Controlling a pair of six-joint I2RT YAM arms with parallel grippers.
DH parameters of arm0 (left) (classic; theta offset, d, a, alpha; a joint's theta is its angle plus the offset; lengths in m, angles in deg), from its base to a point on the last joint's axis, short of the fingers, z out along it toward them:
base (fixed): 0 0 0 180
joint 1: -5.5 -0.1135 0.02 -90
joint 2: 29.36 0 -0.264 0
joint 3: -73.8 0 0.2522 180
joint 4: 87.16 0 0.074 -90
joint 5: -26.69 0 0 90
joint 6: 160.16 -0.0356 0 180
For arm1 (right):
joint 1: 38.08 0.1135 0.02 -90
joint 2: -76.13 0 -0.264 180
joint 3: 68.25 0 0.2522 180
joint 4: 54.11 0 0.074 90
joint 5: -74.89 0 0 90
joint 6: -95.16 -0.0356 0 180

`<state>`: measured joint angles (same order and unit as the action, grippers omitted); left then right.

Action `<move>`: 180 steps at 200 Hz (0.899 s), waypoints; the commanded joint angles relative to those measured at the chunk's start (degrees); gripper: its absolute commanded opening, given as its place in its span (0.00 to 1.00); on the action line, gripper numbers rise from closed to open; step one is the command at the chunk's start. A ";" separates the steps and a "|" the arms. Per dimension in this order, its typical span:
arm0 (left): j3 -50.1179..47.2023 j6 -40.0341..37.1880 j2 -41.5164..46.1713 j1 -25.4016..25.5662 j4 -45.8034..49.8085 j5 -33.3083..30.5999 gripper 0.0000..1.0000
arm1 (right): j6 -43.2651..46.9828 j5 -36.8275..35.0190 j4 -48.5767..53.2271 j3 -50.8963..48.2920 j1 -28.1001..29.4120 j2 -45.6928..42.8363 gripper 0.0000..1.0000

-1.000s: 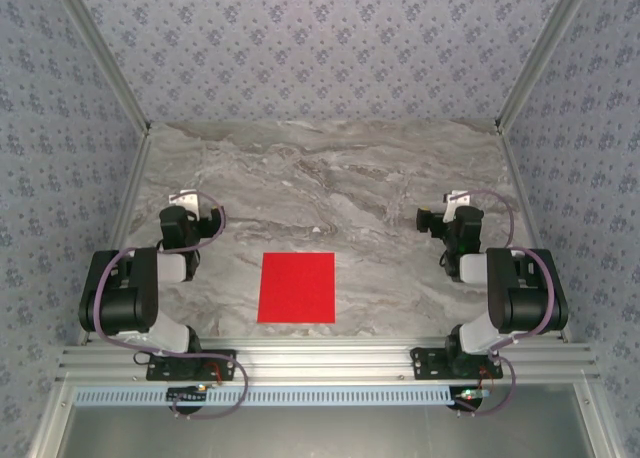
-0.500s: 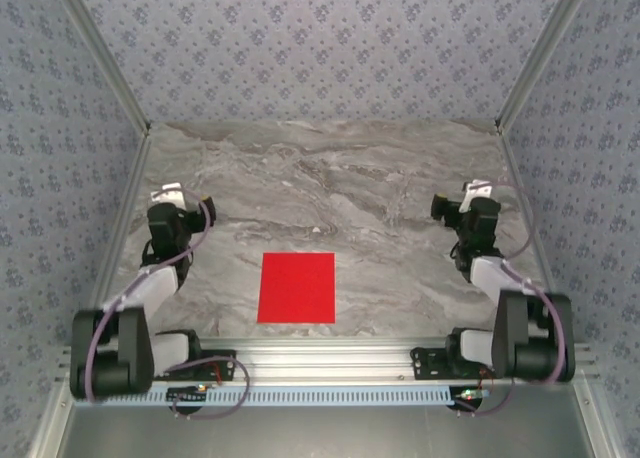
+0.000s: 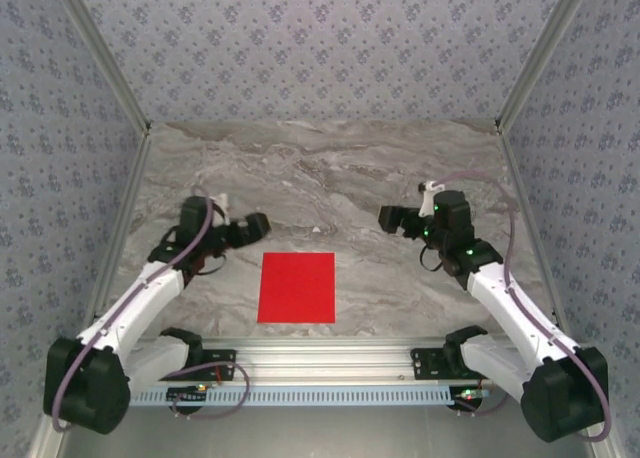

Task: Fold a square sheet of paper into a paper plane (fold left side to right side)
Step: Move the square sheet of paper to the center of the table.

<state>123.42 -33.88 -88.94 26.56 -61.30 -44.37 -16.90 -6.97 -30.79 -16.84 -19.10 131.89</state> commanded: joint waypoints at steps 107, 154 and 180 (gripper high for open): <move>20.54 4.82 -36.08 28.03 20.96 -17.49 0.98 | -3.27 -14.90 17.98 2.38 7.91 -3.29 1.00; 22.87 5.04 -41.31 28.45 21.73 -18.29 0.98 | -2.99 -16.05 18.91 2.25 8.13 -3.45 1.00; 26.36 4.64 -45.22 28.43 25.97 -22.09 0.98 | -2.67 -16.48 18.92 2.03 8.09 -3.40 1.00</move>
<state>147.42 -30.39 -129.28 54.78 -39.83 -62.56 -19.90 -21.64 -13.59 -16.40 -11.40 129.36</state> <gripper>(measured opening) 0.983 0.999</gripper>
